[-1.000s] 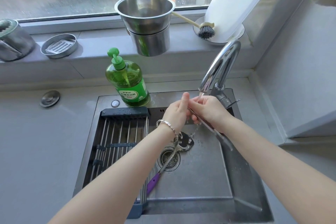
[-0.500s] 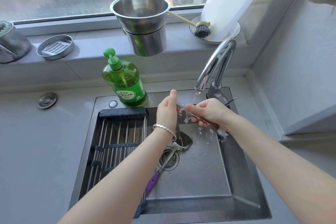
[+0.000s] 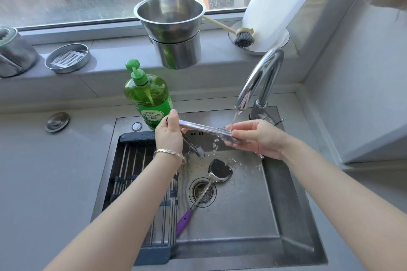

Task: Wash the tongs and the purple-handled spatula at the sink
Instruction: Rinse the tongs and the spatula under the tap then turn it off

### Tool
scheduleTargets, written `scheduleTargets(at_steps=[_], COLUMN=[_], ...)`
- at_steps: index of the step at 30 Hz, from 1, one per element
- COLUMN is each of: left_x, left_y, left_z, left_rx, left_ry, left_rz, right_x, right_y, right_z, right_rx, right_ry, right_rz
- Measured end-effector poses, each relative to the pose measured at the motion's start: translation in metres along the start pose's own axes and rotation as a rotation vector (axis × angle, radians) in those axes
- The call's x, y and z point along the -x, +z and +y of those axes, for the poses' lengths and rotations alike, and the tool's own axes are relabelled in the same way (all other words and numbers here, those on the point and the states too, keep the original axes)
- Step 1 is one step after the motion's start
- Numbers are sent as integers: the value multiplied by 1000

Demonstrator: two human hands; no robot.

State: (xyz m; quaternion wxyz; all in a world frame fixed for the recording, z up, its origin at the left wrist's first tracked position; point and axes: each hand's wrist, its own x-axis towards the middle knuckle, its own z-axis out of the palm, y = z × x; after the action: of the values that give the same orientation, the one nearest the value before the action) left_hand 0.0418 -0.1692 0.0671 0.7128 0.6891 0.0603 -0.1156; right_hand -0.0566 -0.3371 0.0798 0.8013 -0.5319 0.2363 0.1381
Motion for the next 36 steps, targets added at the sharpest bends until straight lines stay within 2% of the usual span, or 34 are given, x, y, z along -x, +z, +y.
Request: scheduleTargets(at_steps=[2,4,7,9,11,13,15,19,23,25,29,32,36], left_x=[-1,-2,4,8,11,10,8,6,11,10,7,12,22], left_y=[-8,-14,-18,-18,-17,-16,-16,-15,-16,-18,-22,-25,-39], left_z=[-3,-8,-16,-18,-18,-16,-15,-19,-21,-21,-20,-20,-29], left_rx=[61,100,136,156,161,173,178,84,-11,17,27,-133,-450], left_ry=[13,7,-12,-26,-27,-28,-21,27,37,17,-45,-56,-4], left_rz=[17,23,34,52,78,102,95,0,-94,-86,-41,-110,-380], right_x=[-4,-10,-20,-24,-24,-20,-15,-12,-13,-11,-2,-1,-6], right_y=[5,13,24,30,34,37,39,36,26,21,17,19,30], right_z=[3,5,10,13,14,14,13,11,11,10,10,8,6], right_rx=[-130,-171,-42,-39,-160,-267,-289,-159,-60,-93,-374,-250,38], right_ry=[54,111,150,113,51,10,12,41,-48,-71,-46,-61,-158], right_rz=[43,167,401,496,481,385,323,442,530,459,232,359,485])
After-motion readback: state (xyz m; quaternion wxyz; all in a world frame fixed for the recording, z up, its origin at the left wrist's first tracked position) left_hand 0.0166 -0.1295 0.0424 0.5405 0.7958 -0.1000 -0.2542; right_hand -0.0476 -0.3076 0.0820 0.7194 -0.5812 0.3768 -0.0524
